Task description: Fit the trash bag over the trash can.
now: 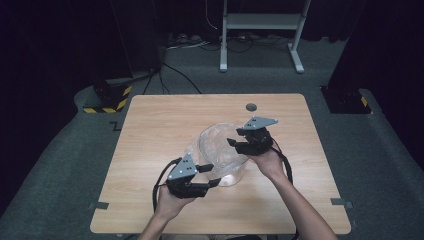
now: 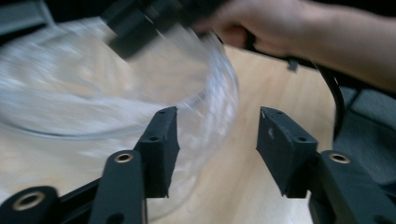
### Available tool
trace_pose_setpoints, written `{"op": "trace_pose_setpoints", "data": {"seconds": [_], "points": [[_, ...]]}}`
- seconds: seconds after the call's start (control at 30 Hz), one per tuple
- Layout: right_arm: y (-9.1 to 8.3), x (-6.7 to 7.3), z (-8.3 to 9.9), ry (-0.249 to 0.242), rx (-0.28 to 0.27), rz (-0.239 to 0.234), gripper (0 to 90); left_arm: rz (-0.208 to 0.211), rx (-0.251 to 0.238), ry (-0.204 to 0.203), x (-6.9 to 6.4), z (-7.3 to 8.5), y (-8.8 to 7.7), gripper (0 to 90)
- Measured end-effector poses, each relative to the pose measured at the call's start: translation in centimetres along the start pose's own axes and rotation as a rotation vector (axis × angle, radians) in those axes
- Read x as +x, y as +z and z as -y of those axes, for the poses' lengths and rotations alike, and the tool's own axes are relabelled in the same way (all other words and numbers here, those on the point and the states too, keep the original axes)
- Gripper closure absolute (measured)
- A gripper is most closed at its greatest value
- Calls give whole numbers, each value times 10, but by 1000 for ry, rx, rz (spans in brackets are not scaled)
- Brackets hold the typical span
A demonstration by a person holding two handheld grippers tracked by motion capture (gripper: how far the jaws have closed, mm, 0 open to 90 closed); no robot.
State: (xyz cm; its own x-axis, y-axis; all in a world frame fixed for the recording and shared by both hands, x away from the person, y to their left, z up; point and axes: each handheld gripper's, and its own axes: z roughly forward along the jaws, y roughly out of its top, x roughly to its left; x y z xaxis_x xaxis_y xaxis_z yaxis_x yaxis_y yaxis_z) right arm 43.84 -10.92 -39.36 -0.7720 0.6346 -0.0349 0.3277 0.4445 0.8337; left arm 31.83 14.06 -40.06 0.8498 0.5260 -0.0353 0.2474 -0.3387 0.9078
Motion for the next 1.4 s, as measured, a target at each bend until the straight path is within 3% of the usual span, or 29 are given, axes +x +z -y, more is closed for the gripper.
{"op": "trace_pose_setpoints", "data": {"seconds": [0.03, 0.07, 0.17, 0.2, 0.23, 0.27, 0.33, 0.47, 0.77, 1.0, 1.03, 1.17, 1.4], "points": [[-2, 1, 0, -1, -8, -2, 473, -22, -28, -26, 5, -2, -7, 454], [-3, 2, -1, -3, -14, -3, 473, -22, -28, -26, 5, -2, -7, 449], [-8, 2, -2, -6, -35, -4, 474, -37, -78, -87, 15, -3, -16, 447], [-9, 2, -2, -6, -41, -5, 474, -68, -102, -151, 24, -4, -18, 447], [-11, 2, -2, -5, -45, -8, 473, -99, -101, -181, 30, -5, -18, 444], [-12, 2, -3, 1, -50, -13, 474, -99, -101, -181, 30, -5, -18, 443], [-14, 2, -3, 1, -55, -14, 474, -159, -94, -229, 41, -8, -15, 443], [-21, 1, -3, 14, -74, -22, 470, -191, -92, -265, 58, -14, -8, 436], [-49, 2, 0, 14, -118, -61, 444, -215, -45, -300, 77, -17, 15, 436], [-65, 4, 14, -16, -105, -134, 533, -230, -18, -327, 85, -14, 23, 442], [-66, 6, 18, -20, -100, -164, 559, -236, -8, -326, 86, -14, 26, 442], [-68, 11, 25, -38, -104, -212, 612, -237, 2, -320, 85, -14, 29, 440], [-64, 19, 30, -98, -77, -262, 737, -232, 6, -293, 78, -15, 30, 433]]}}
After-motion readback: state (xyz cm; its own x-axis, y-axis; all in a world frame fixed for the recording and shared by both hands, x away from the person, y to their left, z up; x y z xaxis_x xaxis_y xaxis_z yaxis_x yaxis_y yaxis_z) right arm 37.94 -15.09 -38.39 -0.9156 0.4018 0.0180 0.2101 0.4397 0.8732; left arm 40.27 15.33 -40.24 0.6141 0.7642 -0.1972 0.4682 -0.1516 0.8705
